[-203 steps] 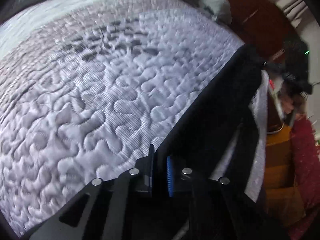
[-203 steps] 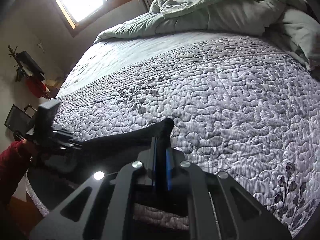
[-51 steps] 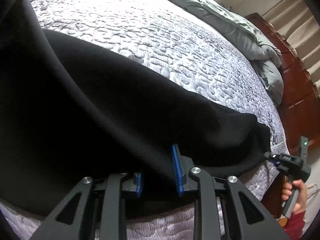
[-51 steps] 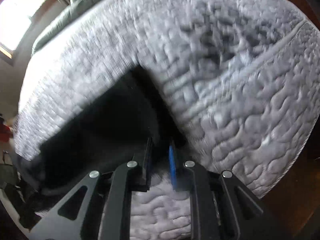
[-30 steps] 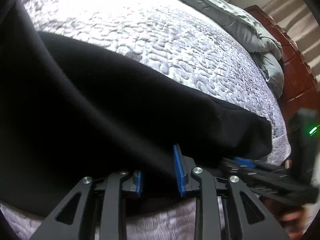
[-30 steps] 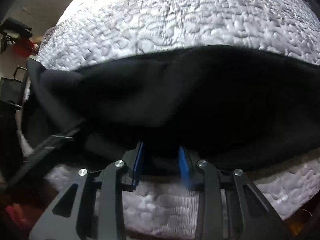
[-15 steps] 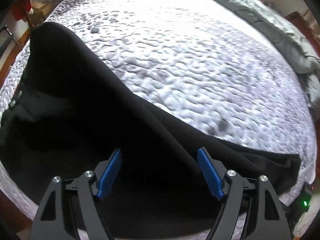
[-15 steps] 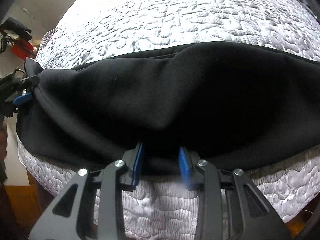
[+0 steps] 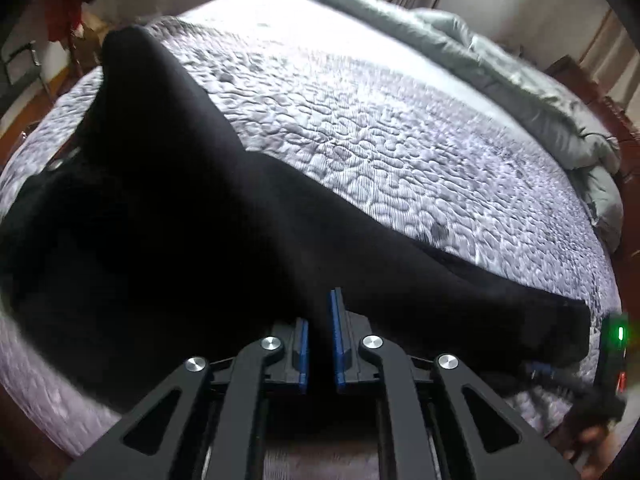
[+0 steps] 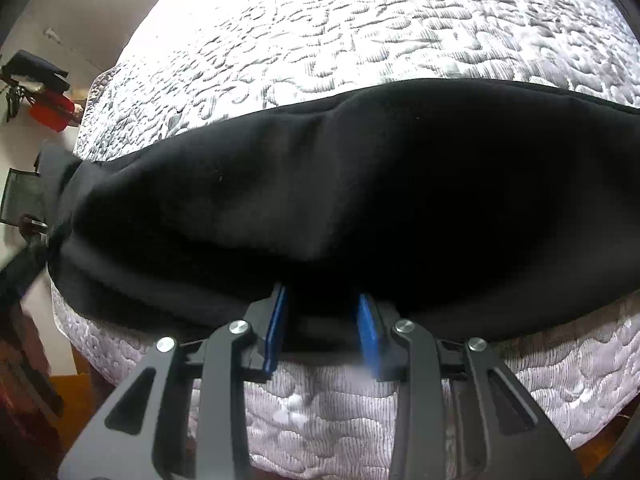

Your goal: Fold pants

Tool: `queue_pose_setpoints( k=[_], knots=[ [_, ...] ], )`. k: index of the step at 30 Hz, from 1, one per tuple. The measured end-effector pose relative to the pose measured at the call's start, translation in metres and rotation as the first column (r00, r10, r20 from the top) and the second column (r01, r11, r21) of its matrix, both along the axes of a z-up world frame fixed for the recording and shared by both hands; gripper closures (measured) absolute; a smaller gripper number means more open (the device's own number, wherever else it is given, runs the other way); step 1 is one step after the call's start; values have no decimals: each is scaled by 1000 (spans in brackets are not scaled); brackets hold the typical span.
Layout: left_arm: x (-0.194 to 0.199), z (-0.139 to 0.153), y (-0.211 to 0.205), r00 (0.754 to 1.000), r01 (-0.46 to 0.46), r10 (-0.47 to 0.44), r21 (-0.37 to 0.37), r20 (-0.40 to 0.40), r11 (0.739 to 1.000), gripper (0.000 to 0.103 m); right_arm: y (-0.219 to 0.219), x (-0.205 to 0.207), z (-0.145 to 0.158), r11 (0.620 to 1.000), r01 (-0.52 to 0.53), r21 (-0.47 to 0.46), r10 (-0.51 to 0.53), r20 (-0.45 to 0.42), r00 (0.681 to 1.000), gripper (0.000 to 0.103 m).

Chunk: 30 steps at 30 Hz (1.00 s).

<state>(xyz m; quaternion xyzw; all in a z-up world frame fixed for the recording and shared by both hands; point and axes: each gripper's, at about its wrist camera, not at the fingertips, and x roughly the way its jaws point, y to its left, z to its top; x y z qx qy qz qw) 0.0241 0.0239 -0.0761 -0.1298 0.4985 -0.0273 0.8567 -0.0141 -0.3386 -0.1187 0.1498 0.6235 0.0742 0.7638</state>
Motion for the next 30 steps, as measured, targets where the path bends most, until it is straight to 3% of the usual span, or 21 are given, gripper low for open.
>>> queue_pose_setpoints(
  k=[4, 7, 9, 13, 15, 20, 23, 26, 28, 30],
  knots=[
    [-36, -22, -3, 999, -21, 21, 17, 26, 1000, 94, 7, 3, 3, 998, -21, -55, 21, -7, 1000, 69],
    [-39, -41, 2, 999, -47, 46, -37, -14, 998, 94, 25, 3, 13, 989, -58, -133, 58, -4, 998, 58],
    [-38, -42, 2, 999, -44, 44, -43, -5, 998, 94, 44, -1, 24, 981, -97, -166, 103, 28, 994, 58],
    [-39, -41, 6, 999, -42, 41, -90, -10, 995, 94, 89, -6, 35, 974, -220, -54, 222, 47, 974, 60],
    [-38, -41, 14, 999, -49, 46, -148, -24, 988, 92, 109, -4, 32, 964, -256, -70, 259, 36, 965, 58],
    [-34, -37, 58, 990, -139, 124, -272, -71, 952, 61, 123, 4, 11, 955, -268, -128, 269, -9, 963, 57],
    [-31, -39, 85, 982, -183, 161, -322, -95, 929, 61, 123, 7, 10, 959, -258, -115, 258, -16, 966, 57],
    [-24, -42, 110, 972, -230, 202, -314, -120, 921, 61, 122, 6, 10, 958, -260, -124, 260, -10, 965, 56],
    [-24, -47, 132, 956, -291, 253, -363, -150, 885, 60, 122, 2, 9, 958, -259, -127, 260, -9, 966, 56],
    [-22, -51, 146, 944, -326, 281, -368, -171, 871, 58, 122, 3, 8, 958, -256, -127, 257, -11, 966, 56]
  ],
)
